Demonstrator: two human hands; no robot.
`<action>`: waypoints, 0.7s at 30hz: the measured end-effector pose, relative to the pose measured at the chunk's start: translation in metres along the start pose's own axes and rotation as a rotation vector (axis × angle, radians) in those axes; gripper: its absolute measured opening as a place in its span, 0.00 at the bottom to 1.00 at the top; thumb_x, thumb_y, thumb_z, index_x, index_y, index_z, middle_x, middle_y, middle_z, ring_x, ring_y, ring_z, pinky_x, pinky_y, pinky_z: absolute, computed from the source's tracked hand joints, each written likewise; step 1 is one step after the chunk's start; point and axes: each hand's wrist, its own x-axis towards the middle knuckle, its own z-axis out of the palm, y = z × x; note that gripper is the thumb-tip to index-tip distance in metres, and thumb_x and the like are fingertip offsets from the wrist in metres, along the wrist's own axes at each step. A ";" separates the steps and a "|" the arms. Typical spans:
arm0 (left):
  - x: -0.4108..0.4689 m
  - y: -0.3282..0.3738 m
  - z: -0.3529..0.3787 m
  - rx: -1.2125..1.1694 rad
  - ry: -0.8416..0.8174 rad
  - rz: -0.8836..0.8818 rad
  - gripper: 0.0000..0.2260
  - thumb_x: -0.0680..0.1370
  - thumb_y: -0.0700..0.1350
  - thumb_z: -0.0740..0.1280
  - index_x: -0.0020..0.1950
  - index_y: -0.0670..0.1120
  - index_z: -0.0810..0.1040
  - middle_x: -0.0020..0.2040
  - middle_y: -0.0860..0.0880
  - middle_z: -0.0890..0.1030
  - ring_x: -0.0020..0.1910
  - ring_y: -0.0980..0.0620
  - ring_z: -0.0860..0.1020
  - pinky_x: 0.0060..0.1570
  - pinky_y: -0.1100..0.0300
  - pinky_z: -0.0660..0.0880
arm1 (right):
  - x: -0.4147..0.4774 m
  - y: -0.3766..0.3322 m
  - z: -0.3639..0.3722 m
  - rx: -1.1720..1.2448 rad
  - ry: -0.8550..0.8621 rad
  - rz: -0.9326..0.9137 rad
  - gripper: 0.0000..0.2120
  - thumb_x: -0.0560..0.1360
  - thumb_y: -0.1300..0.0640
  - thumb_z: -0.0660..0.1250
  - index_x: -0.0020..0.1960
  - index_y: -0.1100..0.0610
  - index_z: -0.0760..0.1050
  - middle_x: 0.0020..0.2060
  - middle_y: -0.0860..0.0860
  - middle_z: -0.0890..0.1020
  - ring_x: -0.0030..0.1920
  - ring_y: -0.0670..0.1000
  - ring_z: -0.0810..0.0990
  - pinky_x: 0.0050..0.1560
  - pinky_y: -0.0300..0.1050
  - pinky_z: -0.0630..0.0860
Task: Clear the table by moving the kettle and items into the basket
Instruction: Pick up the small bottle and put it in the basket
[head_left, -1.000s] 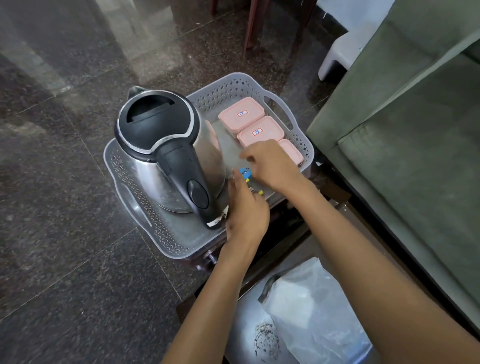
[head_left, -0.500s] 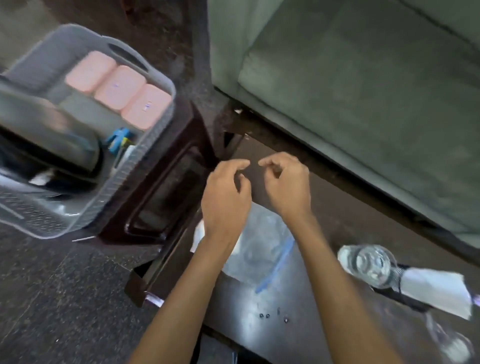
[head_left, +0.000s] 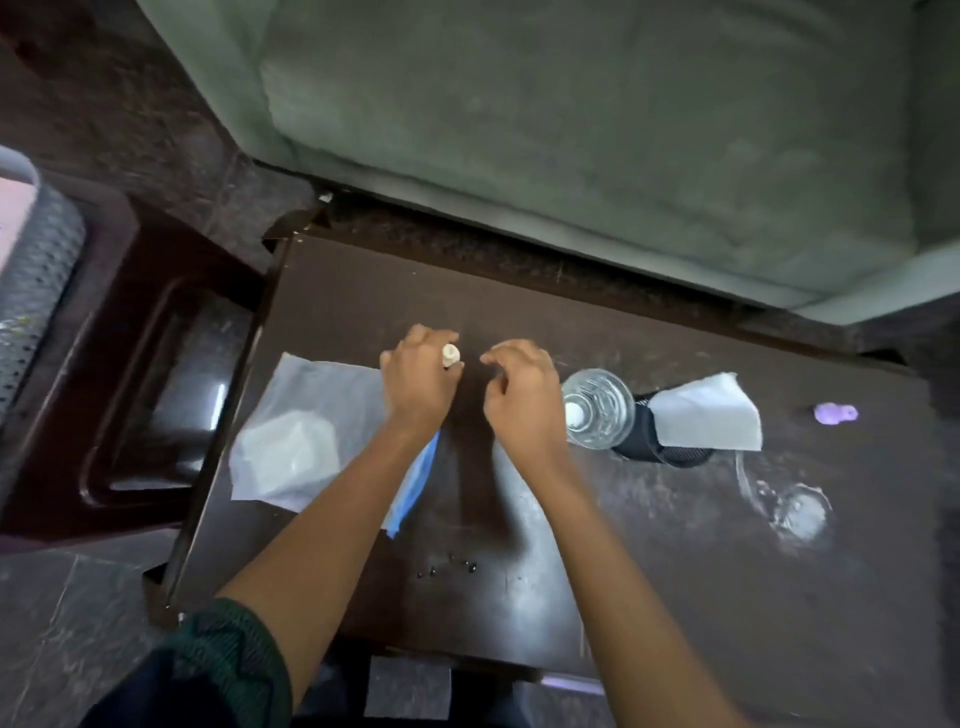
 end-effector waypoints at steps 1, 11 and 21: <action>0.000 0.000 0.003 0.005 -0.005 -0.007 0.10 0.74 0.42 0.67 0.54 0.48 0.80 0.55 0.44 0.79 0.54 0.41 0.78 0.55 0.49 0.68 | 0.000 0.003 -0.001 0.011 -0.003 -0.001 0.16 0.67 0.71 0.59 0.49 0.62 0.80 0.50 0.56 0.81 0.52 0.58 0.76 0.51 0.45 0.72; -0.040 0.073 -0.033 -0.312 0.163 0.162 0.08 0.73 0.42 0.69 0.52 0.49 0.80 0.53 0.49 0.80 0.49 0.50 0.80 0.52 0.52 0.76 | -0.023 0.011 -0.085 0.231 0.290 -0.142 0.12 0.68 0.66 0.59 0.43 0.62 0.81 0.45 0.54 0.83 0.45 0.57 0.79 0.47 0.47 0.74; -0.044 0.208 0.003 -0.351 -0.031 0.472 0.11 0.77 0.41 0.63 0.58 0.50 0.76 0.56 0.53 0.81 0.53 0.57 0.80 0.55 0.51 0.76 | 0.012 0.161 -0.191 -0.136 0.440 0.252 0.14 0.70 0.64 0.60 0.50 0.58 0.81 0.53 0.53 0.83 0.56 0.59 0.75 0.56 0.50 0.65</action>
